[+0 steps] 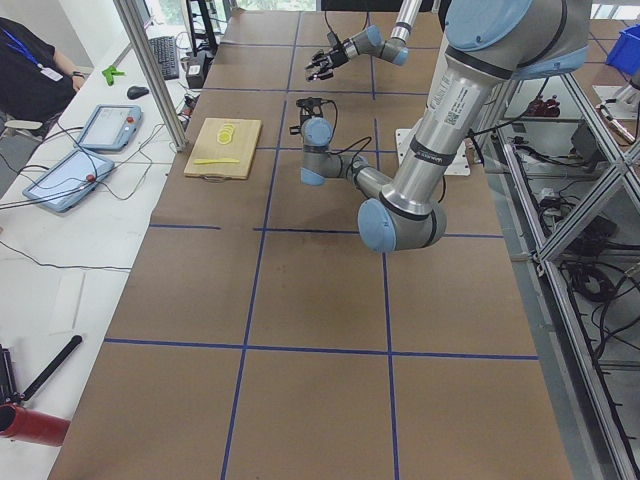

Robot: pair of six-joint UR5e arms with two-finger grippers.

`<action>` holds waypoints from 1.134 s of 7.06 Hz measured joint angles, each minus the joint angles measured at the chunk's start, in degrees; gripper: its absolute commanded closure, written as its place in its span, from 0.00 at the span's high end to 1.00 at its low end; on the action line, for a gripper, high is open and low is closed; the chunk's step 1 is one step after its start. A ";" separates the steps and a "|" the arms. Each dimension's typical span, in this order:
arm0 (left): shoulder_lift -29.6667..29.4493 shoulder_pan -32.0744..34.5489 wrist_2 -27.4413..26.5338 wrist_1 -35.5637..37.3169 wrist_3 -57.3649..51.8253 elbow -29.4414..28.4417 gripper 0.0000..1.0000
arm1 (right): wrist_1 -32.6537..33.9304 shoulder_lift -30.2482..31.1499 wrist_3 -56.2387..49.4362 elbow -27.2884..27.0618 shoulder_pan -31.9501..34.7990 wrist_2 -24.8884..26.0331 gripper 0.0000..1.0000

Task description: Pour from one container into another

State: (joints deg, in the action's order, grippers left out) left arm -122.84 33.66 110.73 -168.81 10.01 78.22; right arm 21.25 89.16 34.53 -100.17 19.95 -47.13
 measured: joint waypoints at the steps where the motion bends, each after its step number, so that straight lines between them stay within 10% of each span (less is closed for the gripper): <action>1: -0.10 -0.41 -0.07 0.15 0.01 -0.04 0.00 | 0.52 -1.79 -1.08 -0.48 0.23 -0.27 0.00; 8: -0.43 -3.92 -5.93 0.21 -0.08 -0.35 0.00 | 38.37 -22.19 -1.44 -10.38 -1.05 -0.89 0.00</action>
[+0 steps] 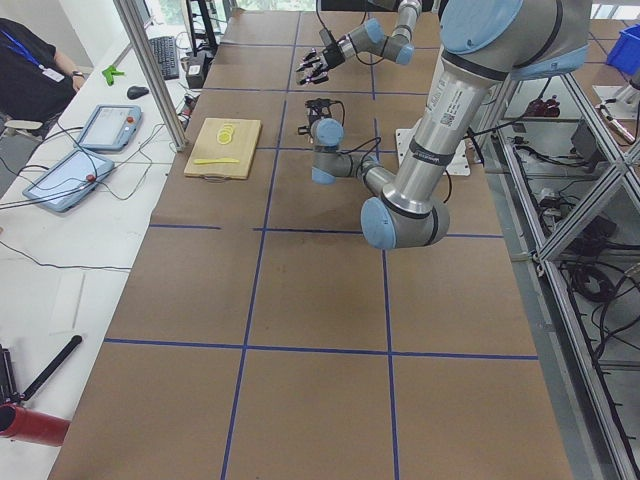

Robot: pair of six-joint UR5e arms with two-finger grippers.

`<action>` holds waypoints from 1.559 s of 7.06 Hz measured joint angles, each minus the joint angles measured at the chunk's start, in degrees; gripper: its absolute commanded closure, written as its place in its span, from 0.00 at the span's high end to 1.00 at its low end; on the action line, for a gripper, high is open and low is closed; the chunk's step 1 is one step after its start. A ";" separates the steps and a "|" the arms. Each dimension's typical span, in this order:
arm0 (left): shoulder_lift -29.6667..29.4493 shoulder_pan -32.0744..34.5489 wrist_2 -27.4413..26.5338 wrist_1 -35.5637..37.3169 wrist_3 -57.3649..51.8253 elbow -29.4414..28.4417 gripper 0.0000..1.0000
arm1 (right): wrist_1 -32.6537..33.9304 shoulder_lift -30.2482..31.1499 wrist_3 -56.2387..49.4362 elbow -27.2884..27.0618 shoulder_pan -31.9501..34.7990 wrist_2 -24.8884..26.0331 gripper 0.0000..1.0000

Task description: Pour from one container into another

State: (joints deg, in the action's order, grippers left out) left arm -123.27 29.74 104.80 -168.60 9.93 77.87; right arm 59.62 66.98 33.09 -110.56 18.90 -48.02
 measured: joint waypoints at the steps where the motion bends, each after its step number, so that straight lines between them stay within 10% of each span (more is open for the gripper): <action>1: -0.05 -0.03 -0.02 -0.01 0.00 0.00 0.00 | 4.16 -2.18 -0.02 0.00 -0.65 0.21 0.00; 11: -0.04 -0.03 -0.03 0.03 0.06 0.05 0.00 | 21.76 -11.05 -3.87 3.02 -7.59 10.10 0.00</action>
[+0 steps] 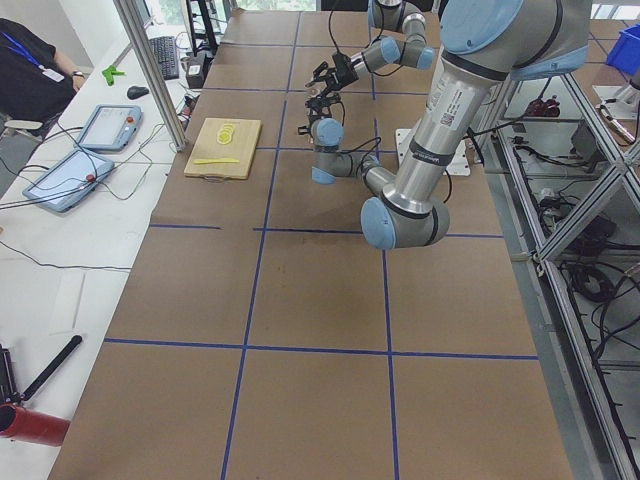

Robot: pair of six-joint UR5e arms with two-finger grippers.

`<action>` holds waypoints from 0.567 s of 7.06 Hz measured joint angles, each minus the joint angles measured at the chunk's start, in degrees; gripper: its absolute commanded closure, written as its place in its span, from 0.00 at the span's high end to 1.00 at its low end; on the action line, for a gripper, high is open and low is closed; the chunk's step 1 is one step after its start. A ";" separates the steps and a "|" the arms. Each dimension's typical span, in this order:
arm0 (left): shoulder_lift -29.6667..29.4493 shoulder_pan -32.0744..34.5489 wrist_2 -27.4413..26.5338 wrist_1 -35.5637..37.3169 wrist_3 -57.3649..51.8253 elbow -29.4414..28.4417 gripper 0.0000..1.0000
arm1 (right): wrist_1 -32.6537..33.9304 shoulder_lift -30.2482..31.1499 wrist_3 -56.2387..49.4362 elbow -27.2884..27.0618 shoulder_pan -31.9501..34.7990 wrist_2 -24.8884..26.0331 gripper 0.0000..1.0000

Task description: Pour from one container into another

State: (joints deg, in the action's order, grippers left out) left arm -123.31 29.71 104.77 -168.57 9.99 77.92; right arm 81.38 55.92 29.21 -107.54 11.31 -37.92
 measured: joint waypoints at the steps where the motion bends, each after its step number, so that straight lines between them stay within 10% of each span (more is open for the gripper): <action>1: 0.00 0.00 0.00 -0.02 0.02 0.05 0.00 | 0.34 -0.42 -0.94 0.53 -0.09 0.53 0.00; 4: 0.00 0.00 0.08 -0.08 -0.02 0.15 0.00 | 0.66 -1.26 -4.47 1.81 -0.13 1.88 0.00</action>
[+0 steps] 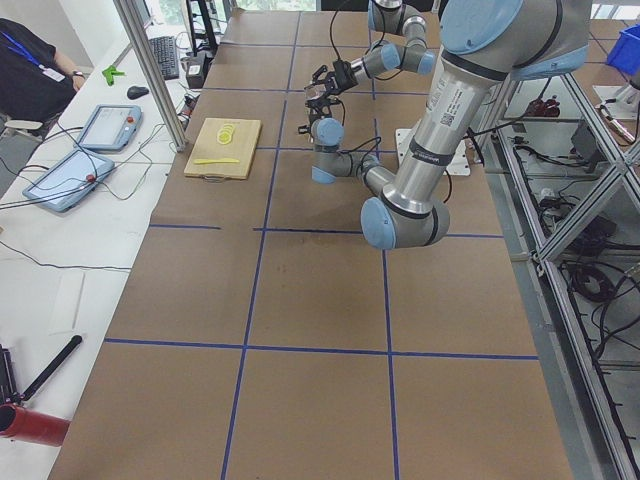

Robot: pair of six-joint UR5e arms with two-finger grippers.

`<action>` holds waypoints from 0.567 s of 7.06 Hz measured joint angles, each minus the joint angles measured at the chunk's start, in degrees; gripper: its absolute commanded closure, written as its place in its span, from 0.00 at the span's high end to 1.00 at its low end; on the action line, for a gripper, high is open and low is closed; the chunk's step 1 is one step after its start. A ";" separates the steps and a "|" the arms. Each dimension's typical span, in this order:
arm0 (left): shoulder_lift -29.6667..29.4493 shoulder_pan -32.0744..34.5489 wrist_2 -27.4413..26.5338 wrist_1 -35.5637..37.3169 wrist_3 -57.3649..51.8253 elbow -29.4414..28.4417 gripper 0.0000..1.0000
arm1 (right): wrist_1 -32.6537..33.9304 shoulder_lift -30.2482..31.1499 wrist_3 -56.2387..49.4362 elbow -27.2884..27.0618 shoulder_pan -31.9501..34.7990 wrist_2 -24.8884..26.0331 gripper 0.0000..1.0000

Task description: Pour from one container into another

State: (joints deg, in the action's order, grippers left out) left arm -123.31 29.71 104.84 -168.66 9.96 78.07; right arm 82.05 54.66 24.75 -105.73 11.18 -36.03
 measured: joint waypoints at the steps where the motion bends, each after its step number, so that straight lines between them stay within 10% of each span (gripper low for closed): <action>1: 0.00 0.00 0.01 0.00 -0.02 0.03 0.00 | 0.98 -0.47 -1.74 0.18 0.03 0.60 0.00; 4: 0.06 0.00 0.01 0.00 -0.03 0.06 0.00 | 8.20 -2.83 -5.66 0.16 0.07 2.48 0.00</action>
State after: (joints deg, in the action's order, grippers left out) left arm -123.25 29.71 104.85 -168.66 9.93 78.13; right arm 90.24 51.84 19.09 -105.58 11.25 -33.55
